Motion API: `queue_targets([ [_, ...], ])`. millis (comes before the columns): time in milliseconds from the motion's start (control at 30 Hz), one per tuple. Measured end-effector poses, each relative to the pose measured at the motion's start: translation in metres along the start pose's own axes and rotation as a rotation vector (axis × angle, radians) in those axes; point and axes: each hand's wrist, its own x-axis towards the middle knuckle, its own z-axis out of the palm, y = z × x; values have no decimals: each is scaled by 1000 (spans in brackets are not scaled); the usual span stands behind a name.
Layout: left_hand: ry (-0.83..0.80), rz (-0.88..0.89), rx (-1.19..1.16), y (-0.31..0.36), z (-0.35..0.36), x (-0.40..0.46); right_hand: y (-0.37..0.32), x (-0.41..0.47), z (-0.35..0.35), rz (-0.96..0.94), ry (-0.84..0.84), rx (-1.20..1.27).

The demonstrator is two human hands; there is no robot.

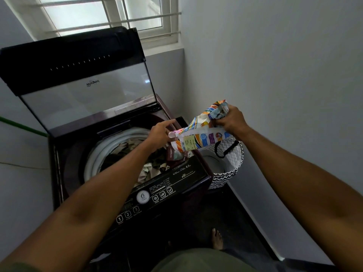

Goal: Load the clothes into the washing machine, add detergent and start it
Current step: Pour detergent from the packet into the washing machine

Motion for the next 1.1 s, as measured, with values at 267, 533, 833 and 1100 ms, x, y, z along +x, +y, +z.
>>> queue_targets([
  [267, 0, -3, 30, -1, 4, -3, 0, -3, -2, 3, -13, 3],
  [533, -5, -15, 47, 0, 5, -3, 1, -2, -2, -15, -14, 5],
  [833, 17, -18, 74, -1, 7, 3, 9, 1, 0, 26, 2, 45],
  [1100, 20, 2, 22, 9, 6, 8, 34, 2, -5, 146, 4, 204],
])
